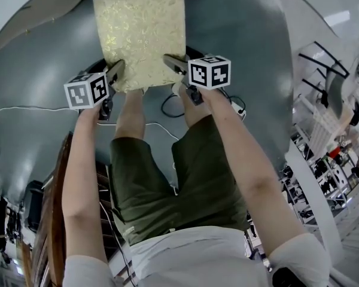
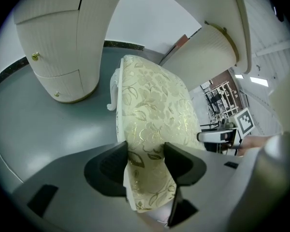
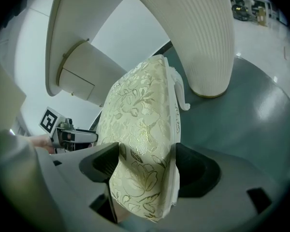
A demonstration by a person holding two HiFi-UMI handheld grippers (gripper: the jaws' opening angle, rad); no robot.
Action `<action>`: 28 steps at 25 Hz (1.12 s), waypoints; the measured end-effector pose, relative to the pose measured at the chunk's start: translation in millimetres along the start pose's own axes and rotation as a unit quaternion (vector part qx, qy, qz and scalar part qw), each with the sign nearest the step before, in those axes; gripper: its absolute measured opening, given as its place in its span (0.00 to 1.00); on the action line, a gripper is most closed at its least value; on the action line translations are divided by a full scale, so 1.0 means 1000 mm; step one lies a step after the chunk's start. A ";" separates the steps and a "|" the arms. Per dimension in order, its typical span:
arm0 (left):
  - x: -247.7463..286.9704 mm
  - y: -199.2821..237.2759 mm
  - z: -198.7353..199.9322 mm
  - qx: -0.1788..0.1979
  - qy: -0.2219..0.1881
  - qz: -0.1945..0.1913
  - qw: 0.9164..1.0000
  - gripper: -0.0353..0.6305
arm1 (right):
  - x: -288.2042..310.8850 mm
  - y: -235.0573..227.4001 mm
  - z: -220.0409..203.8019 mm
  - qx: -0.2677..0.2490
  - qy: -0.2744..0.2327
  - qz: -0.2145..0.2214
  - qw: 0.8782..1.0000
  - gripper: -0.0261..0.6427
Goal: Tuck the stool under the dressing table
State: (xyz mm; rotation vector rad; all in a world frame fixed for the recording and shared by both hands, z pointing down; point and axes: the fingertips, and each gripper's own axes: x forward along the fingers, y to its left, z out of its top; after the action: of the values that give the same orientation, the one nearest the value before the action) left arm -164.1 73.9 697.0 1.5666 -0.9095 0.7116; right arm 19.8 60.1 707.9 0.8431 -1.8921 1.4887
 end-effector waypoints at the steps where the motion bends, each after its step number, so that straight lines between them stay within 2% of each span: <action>1: -0.002 0.002 0.003 0.004 0.001 -0.001 1.000 0.39 | 0.001 0.003 0.001 0.003 -0.002 -0.002 1.000 0.59; 4: -0.014 0.021 0.006 0.010 0.005 -0.005 1.000 0.39 | 0.016 0.022 0.000 0.010 -0.007 -0.010 1.000 0.61; 7: -0.011 0.021 0.004 0.017 0.003 -0.014 1.000 0.40 | 0.018 0.017 -0.008 0.013 -0.014 -0.019 1.000 0.63; 9: -0.007 0.014 0.003 0.019 -0.005 -0.018 1.000 0.41 | 0.015 0.013 -0.011 0.002 -0.019 -0.016 1.000 0.67; 12: -0.024 0.020 0.001 0.028 -0.017 -0.013 0.999 0.42 | 0.018 0.031 -0.011 -0.028 -0.026 -0.021 0.999 0.71; 16: -0.029 0.018 -0.024 0.083 -0.022 0.017 0.996 0.44 | 0.013 0.037 -0.024 -0.066 -0.025 -0.036 0.997 0.68; 23: -0.021 0.006 -0.081 0.140 0.002 0.051 0.989 0.50 | 0.002 0.032 -0.082 -0.163 0.035 -0.046 0.985 0.67; 28: -0.011 0.012 -0.110 0.201 0.027 0.076 0.976 0.50 | 0.003 0.022 -0.114 -0.193 0.057 -0.071 0.977 0.64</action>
State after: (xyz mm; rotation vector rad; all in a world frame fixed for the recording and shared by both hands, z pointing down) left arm -176.6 182.8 713.9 1.8328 -0.8889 1.0942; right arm 7.9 174.9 720.1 0.6783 -1.9064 1.0152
